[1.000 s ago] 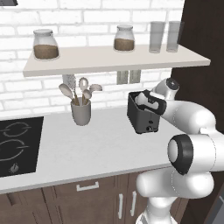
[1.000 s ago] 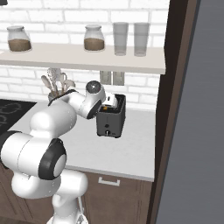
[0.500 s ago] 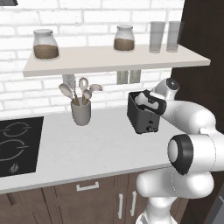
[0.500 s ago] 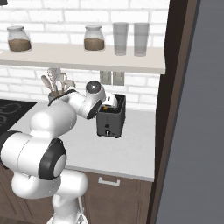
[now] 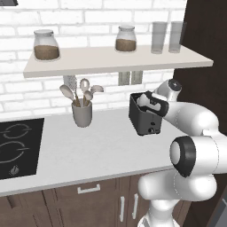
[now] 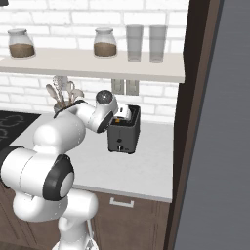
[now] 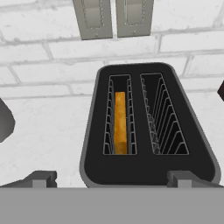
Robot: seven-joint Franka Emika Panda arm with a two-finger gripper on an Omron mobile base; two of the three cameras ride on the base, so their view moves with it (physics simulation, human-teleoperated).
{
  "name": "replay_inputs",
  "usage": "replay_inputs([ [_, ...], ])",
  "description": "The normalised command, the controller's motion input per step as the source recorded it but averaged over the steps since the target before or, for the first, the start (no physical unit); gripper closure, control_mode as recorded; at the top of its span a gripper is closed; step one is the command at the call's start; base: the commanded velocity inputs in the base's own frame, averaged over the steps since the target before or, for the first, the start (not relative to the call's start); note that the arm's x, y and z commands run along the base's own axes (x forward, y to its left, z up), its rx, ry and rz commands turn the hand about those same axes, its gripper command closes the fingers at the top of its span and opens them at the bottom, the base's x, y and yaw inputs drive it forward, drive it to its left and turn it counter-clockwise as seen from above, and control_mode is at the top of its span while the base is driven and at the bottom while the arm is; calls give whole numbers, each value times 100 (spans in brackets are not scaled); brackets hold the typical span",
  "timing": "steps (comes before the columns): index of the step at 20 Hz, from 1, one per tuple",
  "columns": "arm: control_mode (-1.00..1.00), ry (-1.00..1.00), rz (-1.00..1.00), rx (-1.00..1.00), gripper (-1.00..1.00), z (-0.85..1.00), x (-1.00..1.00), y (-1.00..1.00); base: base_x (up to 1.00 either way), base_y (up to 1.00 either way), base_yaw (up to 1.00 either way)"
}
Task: Start the toaster. Once the lever pops up, take the bread to the plate on the dining counter.
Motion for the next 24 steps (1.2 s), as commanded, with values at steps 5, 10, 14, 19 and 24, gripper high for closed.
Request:
replay_inputs([
  [5, -100, 0, 0, 0, -100, 0, 0, 0, 0, 0, 0],
  [10, -100, 0, 0, 0, -100, 0, 0, 0, 0, 0, 0],
  [14, -100, 0, 0, 0, -100, 0, 0, 0, 0, 0, 0],
  [19, -100, 0, 0, 0, -100, 0, 0, 0, 0, 0, 0],
  [24, -100, 0, 0, 0, -100, 0, 0, 0, 0, 0, 0],
])
